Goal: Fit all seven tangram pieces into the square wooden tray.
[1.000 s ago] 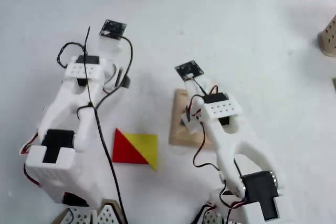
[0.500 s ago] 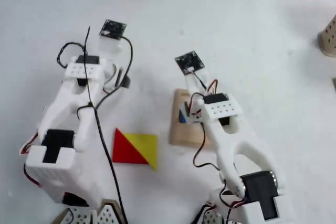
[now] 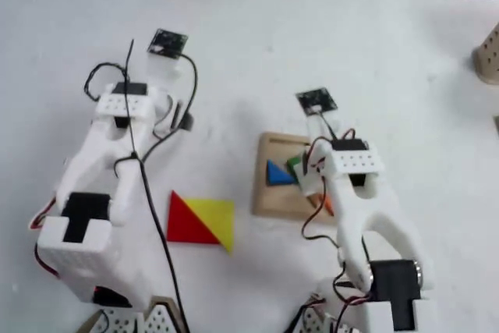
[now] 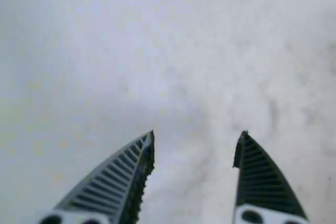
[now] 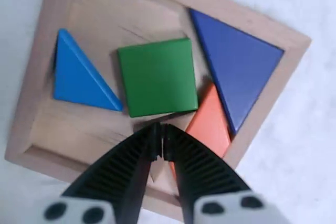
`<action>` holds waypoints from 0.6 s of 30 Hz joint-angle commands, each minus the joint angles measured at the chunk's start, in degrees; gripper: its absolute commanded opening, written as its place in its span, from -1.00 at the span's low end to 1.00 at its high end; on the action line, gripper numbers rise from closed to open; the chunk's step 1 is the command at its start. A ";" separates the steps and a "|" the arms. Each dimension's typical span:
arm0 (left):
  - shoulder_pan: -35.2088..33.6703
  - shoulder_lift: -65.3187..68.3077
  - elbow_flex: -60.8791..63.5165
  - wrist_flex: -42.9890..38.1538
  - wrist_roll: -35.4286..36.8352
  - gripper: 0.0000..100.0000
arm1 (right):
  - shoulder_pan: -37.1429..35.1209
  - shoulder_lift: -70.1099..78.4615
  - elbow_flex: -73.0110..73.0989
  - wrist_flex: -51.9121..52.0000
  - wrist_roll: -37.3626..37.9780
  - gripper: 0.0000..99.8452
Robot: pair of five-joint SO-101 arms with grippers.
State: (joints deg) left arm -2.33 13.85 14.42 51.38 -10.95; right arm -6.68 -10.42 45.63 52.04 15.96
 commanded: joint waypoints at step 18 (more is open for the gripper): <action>-0.66 -3.47 -0.09 -1.14 0.18 -0.50 | -6.81 -7.43 -0.97 4.26 4.22 -0.96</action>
State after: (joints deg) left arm -2.33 13.85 14.42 51.38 -10.95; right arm -10.64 -14.02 46.95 56.26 20.09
